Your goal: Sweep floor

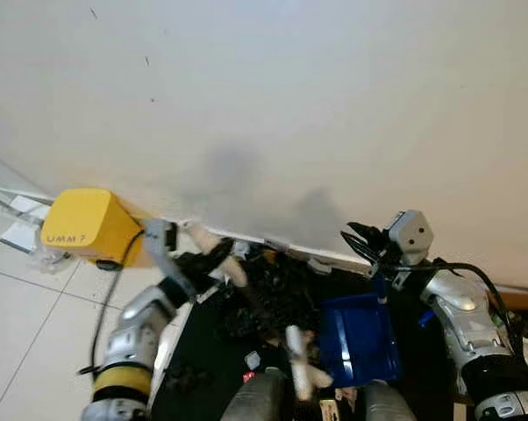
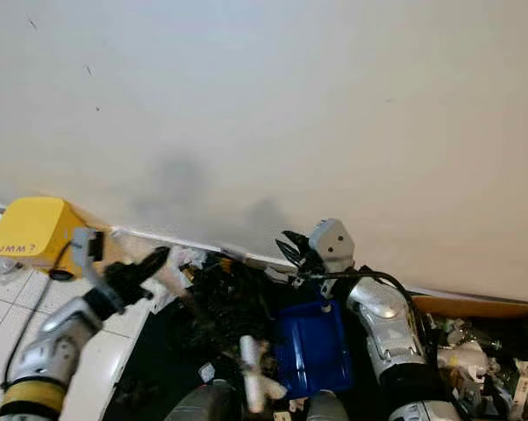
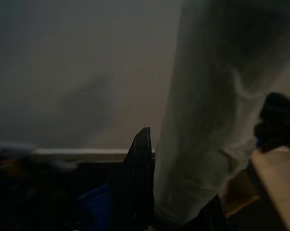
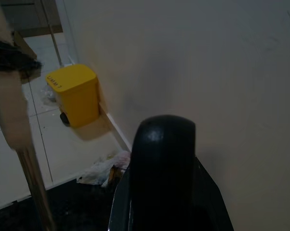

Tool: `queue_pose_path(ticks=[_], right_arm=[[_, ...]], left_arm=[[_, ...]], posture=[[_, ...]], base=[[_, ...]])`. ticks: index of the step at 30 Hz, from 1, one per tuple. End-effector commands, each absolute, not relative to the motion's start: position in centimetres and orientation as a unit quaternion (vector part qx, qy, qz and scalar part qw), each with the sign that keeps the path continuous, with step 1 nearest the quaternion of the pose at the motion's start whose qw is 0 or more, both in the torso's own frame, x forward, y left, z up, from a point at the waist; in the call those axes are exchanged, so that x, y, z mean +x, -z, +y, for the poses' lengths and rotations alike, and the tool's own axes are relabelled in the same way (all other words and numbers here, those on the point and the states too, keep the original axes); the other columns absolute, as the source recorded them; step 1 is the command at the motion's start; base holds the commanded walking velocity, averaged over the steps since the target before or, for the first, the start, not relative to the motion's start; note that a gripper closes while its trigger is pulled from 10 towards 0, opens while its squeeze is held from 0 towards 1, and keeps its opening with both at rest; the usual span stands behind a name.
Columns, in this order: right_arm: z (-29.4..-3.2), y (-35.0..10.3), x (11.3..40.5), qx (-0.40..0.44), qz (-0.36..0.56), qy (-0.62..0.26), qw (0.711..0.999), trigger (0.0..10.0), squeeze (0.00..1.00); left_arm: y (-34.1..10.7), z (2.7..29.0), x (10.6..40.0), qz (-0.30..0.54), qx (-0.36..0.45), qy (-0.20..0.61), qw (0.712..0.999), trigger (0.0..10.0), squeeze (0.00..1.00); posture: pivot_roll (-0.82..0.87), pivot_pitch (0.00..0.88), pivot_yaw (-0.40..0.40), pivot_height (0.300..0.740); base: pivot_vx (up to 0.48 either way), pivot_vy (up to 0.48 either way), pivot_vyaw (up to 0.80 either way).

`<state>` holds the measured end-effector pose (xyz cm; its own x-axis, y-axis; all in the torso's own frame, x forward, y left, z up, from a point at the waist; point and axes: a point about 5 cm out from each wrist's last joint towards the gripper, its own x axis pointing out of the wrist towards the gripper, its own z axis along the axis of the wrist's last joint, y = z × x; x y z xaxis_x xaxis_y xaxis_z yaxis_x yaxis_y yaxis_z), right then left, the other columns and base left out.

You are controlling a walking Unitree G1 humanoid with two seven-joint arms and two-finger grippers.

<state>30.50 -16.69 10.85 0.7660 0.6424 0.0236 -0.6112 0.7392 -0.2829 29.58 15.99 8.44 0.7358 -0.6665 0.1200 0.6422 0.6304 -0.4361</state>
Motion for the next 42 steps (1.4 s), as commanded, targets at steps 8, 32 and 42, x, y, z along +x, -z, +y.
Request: queue_pose_path(ticks=[8,32,42], right_arm=[[-16.2,-11.0,30.1,-0.104,-0.077,-0.327,0.936,10.0,0.00],[-16.1,-10.6,30.1,-0.098,-0.070,-0.321,0.939,10.0,0.00],[-16.4,-10.5,30.1,-0.099,-0.069,-0.318,0.940,10.0,0.00]], left_arm=[[-10.6,13.5,30.6,-0.018,-0.285,0.400,0.871,10.0,0.00],[-15.7,21.4,24.1,-0.014,-0.116,0.422,0.899,10.0,0.00],[-12.9,25.4,22.4,0.051,-0.038,0.356,0.932,10.0,0.00]], posture=[[0.07,0.242,0.137,0.740],[0.14,0.233,0.158,0.740],[0.14,0.228,0.163,0.740]], base=[[0.000,0.000,0.00],[0.000,0.000,0.00],[0.000,0.000,0.00]])
